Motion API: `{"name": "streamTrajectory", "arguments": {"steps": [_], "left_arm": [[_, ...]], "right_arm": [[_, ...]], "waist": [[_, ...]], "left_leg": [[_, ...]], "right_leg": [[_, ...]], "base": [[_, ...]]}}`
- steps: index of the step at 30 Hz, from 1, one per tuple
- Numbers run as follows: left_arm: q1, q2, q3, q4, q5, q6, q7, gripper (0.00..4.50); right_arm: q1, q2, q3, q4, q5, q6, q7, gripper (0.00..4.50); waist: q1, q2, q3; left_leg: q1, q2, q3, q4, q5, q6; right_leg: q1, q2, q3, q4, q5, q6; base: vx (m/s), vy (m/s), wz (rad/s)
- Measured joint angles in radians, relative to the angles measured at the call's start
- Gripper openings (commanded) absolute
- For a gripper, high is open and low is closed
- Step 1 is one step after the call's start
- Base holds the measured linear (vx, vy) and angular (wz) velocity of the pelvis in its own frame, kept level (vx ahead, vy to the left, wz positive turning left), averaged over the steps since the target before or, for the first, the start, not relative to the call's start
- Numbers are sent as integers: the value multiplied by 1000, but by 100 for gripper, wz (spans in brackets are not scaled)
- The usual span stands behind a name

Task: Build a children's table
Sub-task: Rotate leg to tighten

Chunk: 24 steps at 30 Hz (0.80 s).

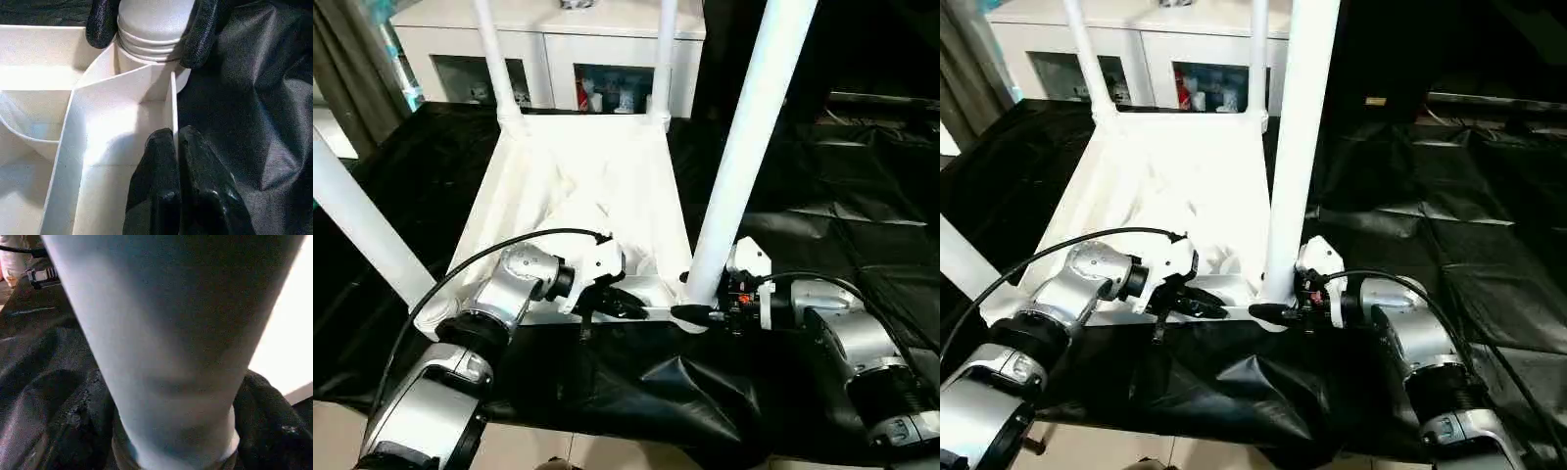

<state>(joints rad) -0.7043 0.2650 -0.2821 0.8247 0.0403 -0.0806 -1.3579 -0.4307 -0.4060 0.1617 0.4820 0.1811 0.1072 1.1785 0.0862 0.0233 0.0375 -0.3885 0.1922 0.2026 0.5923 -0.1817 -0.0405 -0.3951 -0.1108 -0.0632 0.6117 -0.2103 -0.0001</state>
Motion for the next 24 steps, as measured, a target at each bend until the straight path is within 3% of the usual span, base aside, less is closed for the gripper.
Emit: {"name": "streamTrajectory", "arguments": {"steps": [7,11,16,22,24], "left_arm": [[4,-4,3,-1,-2,0,-1,0],[0,-21,5,18,9,-15,77,0],[-62,-112,26,124,57,7,317,0],[-129,-213,34,216,78,59,545,0],[-136,-225,38,224,86,59,567,0]], "right_arm": [[22,7,-12,-24,8,21,-5,274],[38,48,-38,-13,1,17,-109,274],[-17,163,-119,105,-48,-9,-457,273],[-95,278,-195,208,-76,-10,-801,272],[-106,288,-202,227,-79,-23,-837,272]], "waist": [[3,0,0],[-1,-1,0],[-31,-2,0],[-35,-2,0],[-32,0,-1]], "left_leg": [[0,0,0,0,2,3],[1,0,0,2,2,3],[5,-1,0,3,2,-2],[7,-2,0,2,2,-2],[7,-2,0,2,2,-2]], "right_leg": [[0,0,0,1,0,0],[0,0,2,3,0,0],[3,-1,3,1,4,-1],[7,-1,3,-1,4,-1],[7,-1,3,-2,4,0]], "base": [[0,0,0],[0,0,0],[0,0,0],[0,0,0],[0,0,0]]}}
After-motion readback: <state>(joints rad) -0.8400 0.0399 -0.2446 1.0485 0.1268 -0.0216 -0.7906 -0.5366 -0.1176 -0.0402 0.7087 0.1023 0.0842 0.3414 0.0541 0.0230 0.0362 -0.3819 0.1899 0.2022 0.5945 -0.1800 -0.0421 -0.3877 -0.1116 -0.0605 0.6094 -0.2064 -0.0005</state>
